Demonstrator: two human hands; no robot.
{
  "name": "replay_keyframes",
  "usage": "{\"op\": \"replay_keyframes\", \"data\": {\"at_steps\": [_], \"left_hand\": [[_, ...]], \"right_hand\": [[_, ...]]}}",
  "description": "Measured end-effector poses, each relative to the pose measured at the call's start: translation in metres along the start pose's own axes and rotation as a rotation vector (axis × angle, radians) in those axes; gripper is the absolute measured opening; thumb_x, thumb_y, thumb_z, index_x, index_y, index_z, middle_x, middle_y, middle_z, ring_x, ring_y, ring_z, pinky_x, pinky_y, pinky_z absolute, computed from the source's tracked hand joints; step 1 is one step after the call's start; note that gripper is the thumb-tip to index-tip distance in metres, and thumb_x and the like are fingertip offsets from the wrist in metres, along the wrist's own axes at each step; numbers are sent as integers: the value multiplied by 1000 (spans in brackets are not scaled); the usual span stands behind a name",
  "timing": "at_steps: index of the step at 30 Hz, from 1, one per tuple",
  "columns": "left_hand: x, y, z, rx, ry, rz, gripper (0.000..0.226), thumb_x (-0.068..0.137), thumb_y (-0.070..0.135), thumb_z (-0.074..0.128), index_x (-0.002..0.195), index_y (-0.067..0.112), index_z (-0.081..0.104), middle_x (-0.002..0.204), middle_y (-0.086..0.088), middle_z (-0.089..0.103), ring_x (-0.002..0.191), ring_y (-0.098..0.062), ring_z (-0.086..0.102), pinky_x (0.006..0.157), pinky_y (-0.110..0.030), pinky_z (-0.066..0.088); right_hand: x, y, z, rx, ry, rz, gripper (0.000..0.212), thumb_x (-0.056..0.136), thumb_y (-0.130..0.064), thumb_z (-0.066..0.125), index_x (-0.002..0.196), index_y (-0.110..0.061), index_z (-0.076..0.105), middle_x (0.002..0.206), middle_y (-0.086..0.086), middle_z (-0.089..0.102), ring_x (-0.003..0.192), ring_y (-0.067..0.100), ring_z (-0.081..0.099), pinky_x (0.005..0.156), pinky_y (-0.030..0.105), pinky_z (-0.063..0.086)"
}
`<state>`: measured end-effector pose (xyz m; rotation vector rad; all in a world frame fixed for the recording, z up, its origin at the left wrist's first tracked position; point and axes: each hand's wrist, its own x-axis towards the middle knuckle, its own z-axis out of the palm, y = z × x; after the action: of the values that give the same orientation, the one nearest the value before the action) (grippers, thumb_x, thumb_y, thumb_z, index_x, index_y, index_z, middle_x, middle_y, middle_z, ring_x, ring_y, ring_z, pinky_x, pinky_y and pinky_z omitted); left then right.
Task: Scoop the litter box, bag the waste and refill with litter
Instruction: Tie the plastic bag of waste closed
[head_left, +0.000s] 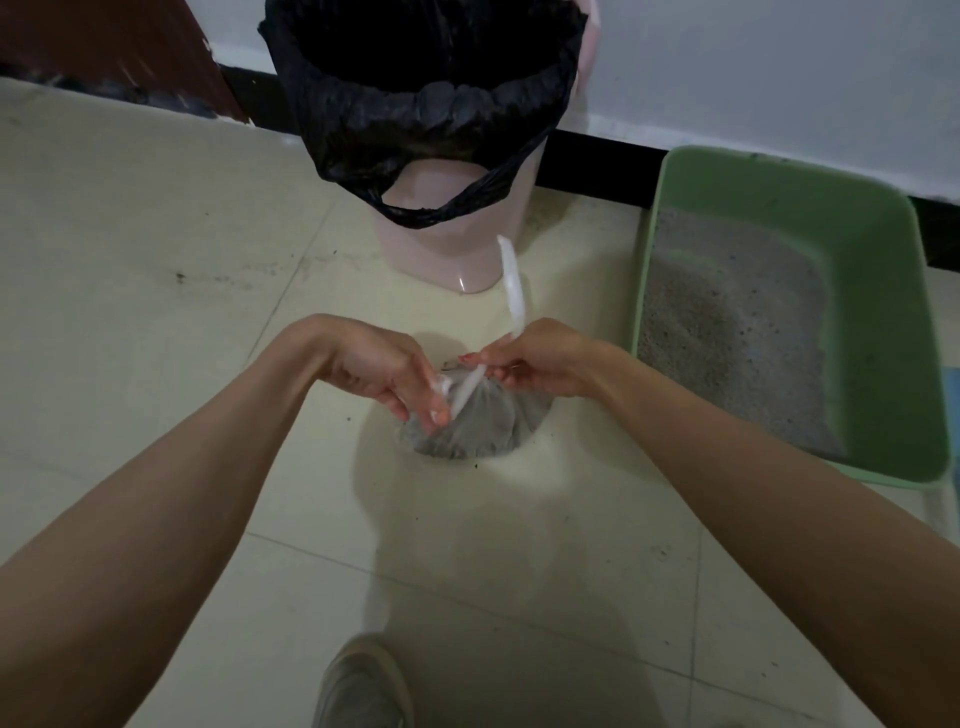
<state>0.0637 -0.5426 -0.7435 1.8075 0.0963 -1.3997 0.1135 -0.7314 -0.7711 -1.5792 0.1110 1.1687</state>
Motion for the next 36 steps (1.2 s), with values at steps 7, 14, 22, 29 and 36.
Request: {"op": "replay_keyframes", "data": {"at_steps": [7, 14, 22, 29, 36], "left_hand": [[31, -7, 19, 20, 627, 241, 16, 86, 18, 62, 101, 12, 66, 97, -3, 65, 91, -15, 59, 80, -26, 47], [56, -1, 34, -29, 771, 361, 6, 82, 13, 67, 83, 19, 66, 83, 6, 64, 77, -10, 56, 72, -16, 42], [47, 7, 36, -167, 738, 252, 17, 84, 22, 66, 68, 18, 65, 64, 1, 56, 58, -8, 46, 59, -16, 39], [46, 0, 34, -340, 750, 231, 7, 79, 2, 66, 83, 2, 71, 96, -24, 68, 80, -21, 57, 87, -36, 50], [48, 5, 31, -647, 744, 240, 10, 79, -6, 64, 73, 1, 66, 74, -12, 64, 64, -13, 63, 65, -17, 57]], "right_hand": [[-9, 4, 1, -229, 85, -156, 18, 80, 12, 59, 71, -3, 62, 68, 9, 62, 60, 16, 57, 63, 20, 56], [-11, 6, 4, -421, 216, -230, 21, 82, 5, 59, 69, -12, 61, 66, 5, 58, 56, 12, 55, 55, 17, 52], [9, 12, 16, -763, 482, -312, 14, 81, -21, 67, 82, -14, 54, 75, -2, 55, 69, 15, 54, 57, 19, 38], [8, 10, 14, 45, 400, -27, 21, 68, 9, 64, 58, -6, 55, 55, 7, 51, 52, 17, 46, 52, 27, 40], [8, 13, 13, 175, 376, -63, 18, 80, 0, 63, 65, -9, 58, 58, 3, 52, 53, 13, 45, 55, 25, 42]]}}
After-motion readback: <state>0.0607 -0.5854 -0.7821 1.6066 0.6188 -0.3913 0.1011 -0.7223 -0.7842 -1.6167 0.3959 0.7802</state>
